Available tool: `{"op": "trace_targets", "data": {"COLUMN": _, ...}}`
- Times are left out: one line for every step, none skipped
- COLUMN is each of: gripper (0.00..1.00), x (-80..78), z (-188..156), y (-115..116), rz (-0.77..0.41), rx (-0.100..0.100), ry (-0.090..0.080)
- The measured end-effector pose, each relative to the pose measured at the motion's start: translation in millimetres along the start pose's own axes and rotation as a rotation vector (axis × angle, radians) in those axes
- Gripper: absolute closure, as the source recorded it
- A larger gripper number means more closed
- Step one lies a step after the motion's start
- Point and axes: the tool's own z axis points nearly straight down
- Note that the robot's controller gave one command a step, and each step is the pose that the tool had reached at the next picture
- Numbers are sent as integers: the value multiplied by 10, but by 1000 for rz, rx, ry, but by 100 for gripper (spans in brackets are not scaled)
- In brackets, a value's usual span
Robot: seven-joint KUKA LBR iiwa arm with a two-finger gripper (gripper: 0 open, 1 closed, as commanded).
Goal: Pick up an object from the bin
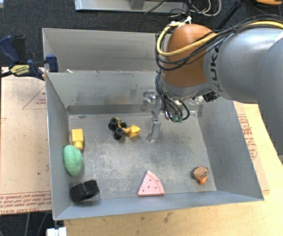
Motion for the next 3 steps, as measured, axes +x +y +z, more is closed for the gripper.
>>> {"op": "trace_targets", "data": {"gripper": 0, "x": -159, "z": 504, "y": 340, "rz": 142, "rx": -1, "ry": -2}}
{"op": "trace_targets", "data": {"gripper": 100, "x": -107, "z": 681, "y": 465, "rz": -107, "rx": -3, "ry": 2}}
{"op": "trace_targets", "data": {"gripper": 100, "x": -107, "z": 681, "y": 465, "rz": -106, "rx": -3, "ry": 2}}
